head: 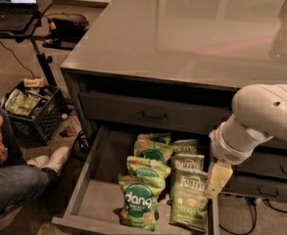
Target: Pick green jalapeno chip bag from middle drawer and place on counter
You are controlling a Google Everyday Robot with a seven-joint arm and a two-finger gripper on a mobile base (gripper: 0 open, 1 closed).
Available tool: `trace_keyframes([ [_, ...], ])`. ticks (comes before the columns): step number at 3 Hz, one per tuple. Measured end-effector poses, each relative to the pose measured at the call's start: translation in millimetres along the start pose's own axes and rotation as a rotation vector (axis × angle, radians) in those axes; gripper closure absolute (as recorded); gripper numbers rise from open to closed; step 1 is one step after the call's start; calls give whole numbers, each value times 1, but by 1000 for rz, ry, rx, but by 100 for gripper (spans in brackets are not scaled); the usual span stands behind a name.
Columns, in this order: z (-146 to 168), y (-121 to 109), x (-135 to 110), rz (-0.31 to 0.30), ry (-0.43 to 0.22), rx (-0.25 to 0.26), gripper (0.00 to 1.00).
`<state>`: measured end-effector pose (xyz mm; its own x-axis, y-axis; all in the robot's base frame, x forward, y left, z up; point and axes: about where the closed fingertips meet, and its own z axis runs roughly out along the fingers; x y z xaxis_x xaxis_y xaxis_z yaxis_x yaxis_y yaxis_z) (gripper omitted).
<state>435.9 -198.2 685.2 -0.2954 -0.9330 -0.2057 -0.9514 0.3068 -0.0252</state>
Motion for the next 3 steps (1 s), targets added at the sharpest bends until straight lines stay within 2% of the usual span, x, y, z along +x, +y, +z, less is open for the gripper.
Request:
trace_keyframes([
  [2, 80, -23, 4, 62, -42, -13, 0],
  [3, 116, -33, 7, 85, -47, -40, 1],
])
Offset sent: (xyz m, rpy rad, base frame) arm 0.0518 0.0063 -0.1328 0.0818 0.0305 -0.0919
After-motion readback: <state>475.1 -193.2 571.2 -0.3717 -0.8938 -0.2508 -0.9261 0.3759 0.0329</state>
